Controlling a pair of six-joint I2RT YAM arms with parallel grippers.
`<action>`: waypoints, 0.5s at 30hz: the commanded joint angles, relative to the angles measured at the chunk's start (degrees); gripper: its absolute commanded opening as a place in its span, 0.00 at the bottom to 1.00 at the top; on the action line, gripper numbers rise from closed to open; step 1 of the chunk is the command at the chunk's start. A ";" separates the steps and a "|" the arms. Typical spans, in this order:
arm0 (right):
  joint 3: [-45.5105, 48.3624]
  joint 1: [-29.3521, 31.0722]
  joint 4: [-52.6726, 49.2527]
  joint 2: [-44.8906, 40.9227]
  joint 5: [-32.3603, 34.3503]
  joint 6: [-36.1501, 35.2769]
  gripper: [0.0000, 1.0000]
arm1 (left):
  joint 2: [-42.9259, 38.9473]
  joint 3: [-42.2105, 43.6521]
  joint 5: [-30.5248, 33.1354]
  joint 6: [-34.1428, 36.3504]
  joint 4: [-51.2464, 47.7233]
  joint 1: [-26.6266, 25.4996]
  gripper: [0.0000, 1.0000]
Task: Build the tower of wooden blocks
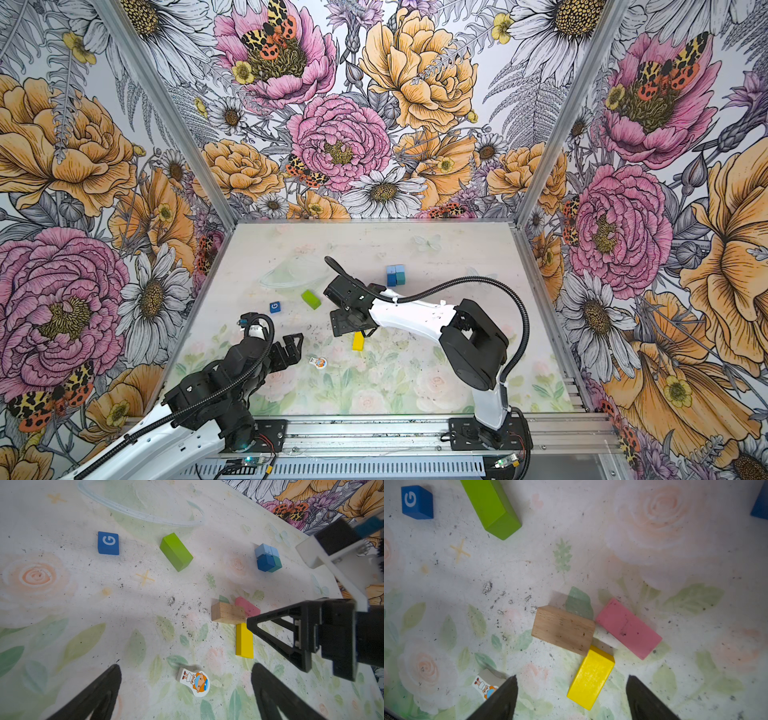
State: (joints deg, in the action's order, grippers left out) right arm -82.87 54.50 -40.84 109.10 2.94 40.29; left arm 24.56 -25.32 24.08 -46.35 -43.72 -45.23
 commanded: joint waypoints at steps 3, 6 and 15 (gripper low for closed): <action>-3.12 0.62 0.84 1.97 -0.81 -1.32 0.85 | -1.40 1.23 -1.58 -0.67 -0.31 0.43 0.99; -4.24 0.56 0.85 2.68 -0.75 -5.24 0.84 | -1.62 1.26 -1.70 -0.67 -0.30 0.36 0.99; -5.90 -1.58 0.66 5.03 -1.94 -10.01 0.80 | -1.66 1.24 -1.97 -0.68 -0.24 0.34 0.99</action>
State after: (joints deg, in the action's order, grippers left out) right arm -87.22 53.89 -40.82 112.55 1.65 32.64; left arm 23.59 -24.60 23.31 -46.54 -43.77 -45.23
